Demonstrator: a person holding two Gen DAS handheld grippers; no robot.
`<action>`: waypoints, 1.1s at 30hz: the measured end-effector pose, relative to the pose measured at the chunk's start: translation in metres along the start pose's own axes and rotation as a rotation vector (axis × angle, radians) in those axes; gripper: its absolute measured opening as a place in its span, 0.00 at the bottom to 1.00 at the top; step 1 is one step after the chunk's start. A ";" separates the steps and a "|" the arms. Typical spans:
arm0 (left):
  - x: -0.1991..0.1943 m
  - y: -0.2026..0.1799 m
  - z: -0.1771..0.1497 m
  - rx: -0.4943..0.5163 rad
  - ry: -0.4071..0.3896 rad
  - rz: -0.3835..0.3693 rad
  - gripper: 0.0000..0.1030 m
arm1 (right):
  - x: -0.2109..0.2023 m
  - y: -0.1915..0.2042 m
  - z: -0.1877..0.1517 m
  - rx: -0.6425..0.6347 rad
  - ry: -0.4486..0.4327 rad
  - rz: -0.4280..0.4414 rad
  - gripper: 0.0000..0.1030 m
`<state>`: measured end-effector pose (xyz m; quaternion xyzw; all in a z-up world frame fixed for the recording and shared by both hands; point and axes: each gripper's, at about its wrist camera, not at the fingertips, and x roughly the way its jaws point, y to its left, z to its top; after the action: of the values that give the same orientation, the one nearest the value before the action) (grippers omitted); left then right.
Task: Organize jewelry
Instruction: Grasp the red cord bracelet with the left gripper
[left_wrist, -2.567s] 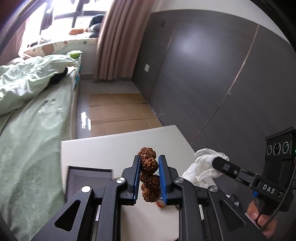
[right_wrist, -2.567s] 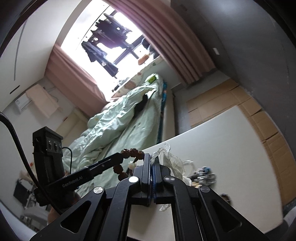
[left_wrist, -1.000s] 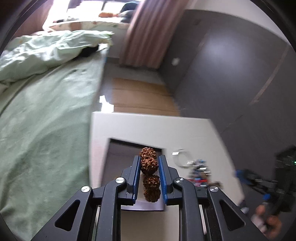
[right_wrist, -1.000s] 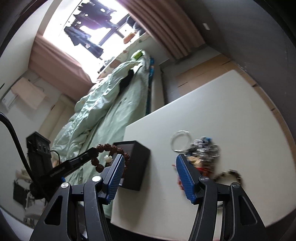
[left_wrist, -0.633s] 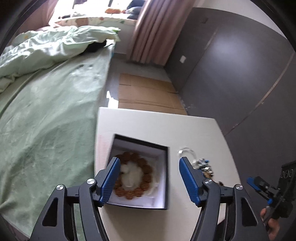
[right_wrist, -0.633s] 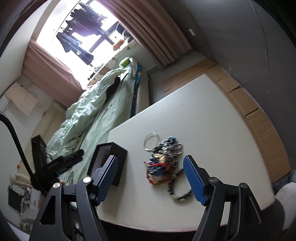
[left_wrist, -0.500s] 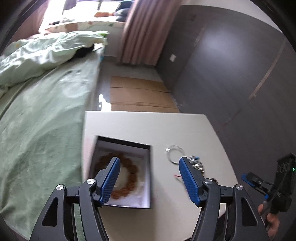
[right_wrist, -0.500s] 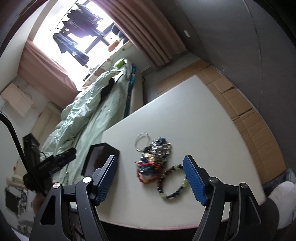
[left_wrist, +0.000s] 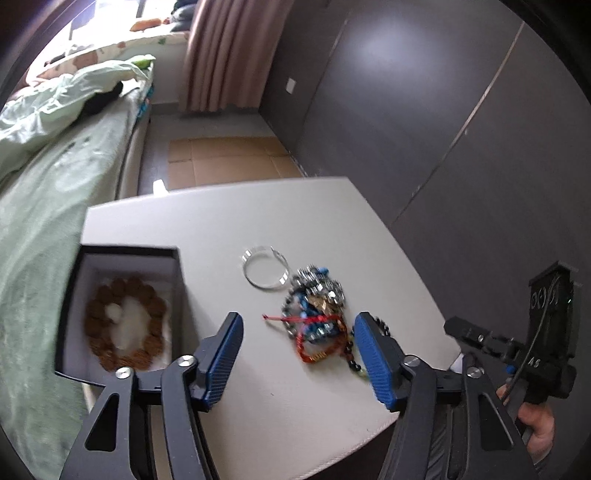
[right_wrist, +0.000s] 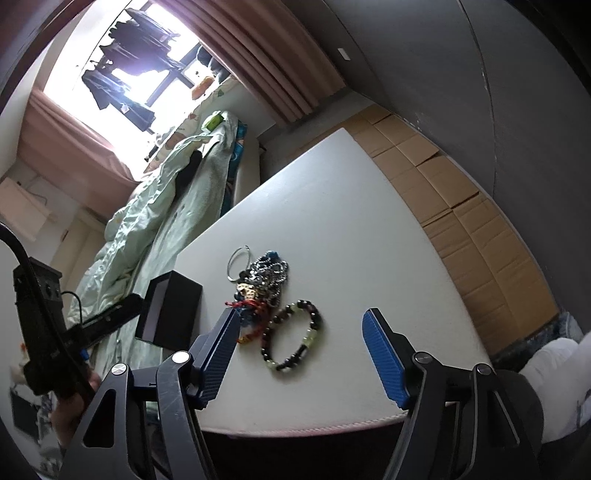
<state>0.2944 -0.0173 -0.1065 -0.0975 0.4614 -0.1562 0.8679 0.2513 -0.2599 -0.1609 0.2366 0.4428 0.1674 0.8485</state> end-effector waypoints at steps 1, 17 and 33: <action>0.007 -0.003 -0.003 0.004 0.020 -0.003 0.54 | -0.001 -0.003 -0.001 0.002 0.000 0.001 0.68; 0.074 -0.012 -0.033 0.015 0.140 0.054 0.36 | 0.000 -0.018 -0.014 -0.009 0.030 0.005 0.54; 0.071 -0.008 -0.033 0.015 0.093 -0.013 0.07 | 0.027 0.002 -0.013 -0.076 0.064 -0.022 0.50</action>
<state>0.3031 -0.0507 -0.1767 -0.0869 0.4996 -0.1697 0.8450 0.2557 -0.2417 -0.1845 0.1938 0.4656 0.1820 0.8441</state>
